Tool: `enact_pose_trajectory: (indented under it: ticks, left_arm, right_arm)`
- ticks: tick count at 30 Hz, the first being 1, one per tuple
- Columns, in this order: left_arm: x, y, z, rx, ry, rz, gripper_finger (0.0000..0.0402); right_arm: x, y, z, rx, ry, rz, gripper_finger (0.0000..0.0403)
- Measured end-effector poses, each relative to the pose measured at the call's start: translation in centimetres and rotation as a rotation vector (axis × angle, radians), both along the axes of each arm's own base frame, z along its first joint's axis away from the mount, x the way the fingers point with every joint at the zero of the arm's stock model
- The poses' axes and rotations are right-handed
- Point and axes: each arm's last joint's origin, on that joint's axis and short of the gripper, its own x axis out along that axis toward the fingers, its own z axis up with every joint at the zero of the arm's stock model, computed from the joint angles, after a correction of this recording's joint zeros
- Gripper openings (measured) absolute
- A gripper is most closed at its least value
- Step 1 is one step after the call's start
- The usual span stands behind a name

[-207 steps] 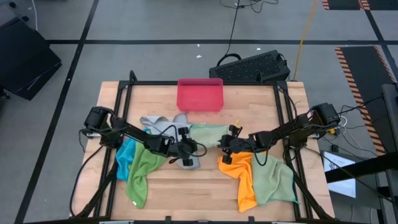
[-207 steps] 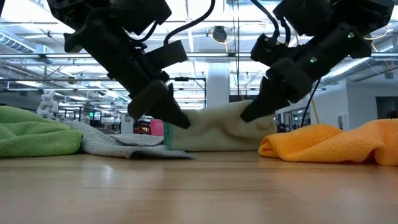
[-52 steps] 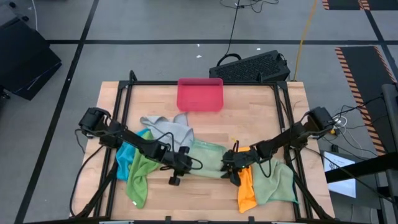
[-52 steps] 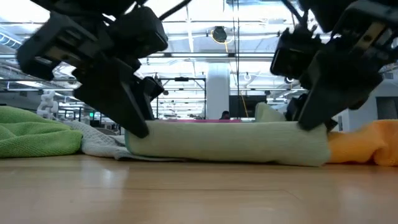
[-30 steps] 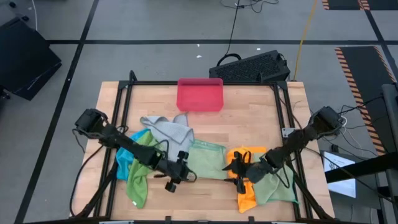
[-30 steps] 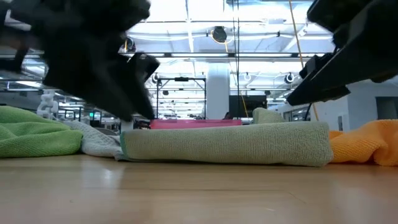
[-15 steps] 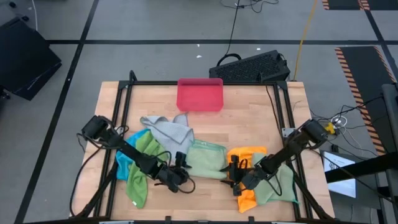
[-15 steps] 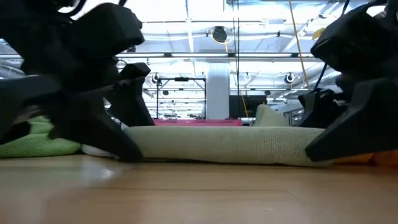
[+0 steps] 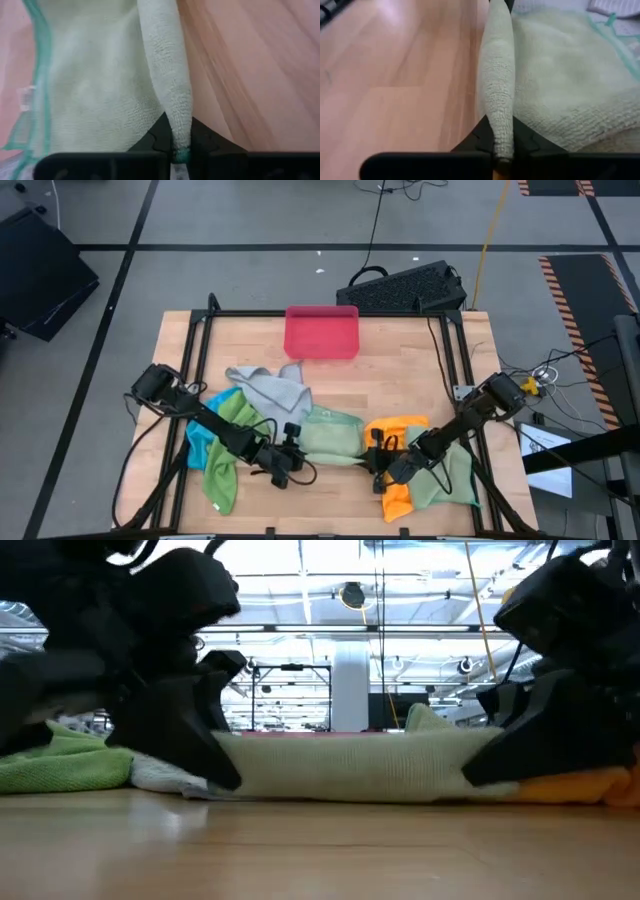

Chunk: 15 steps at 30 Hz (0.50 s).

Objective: Fold microfiber towels
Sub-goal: Fold the top light green towel

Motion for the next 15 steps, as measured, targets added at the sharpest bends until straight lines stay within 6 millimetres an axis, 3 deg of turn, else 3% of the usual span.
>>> enact_pose_trajectory:
  ticks: [4, 8, 12, 15]
  left_arm:
    - [-0.5, -0.3, 1.8, -0.034, -0.038, -0.013, 0.0039]
    - [-0.9, 0.0, 3.9, -0.076, -0.058, -0.026, 0.0016]
    - [-1.1, 1.0, 4.8, -0.15, -0.015, -0.025, 0.0014]
    - [-1.0, 1.7, 4.7, -0.177, 0.021, -0.021, 0.0035]
  right_arm:
    - [0.1, -0.1, 1.7, 0.062, -0.045, -0.013, 0.0028]
    - [0.3, -0.4, 3.3, 0.112, -0.065, 0.019, 0.0016]
    - [0.7, -1.2, 3.9, 0.188, -0.05, 0.032, 0.0014]
    - [1.1, -1.9, 4.1, 0.246, -0.042, 0.026, 0.0023]
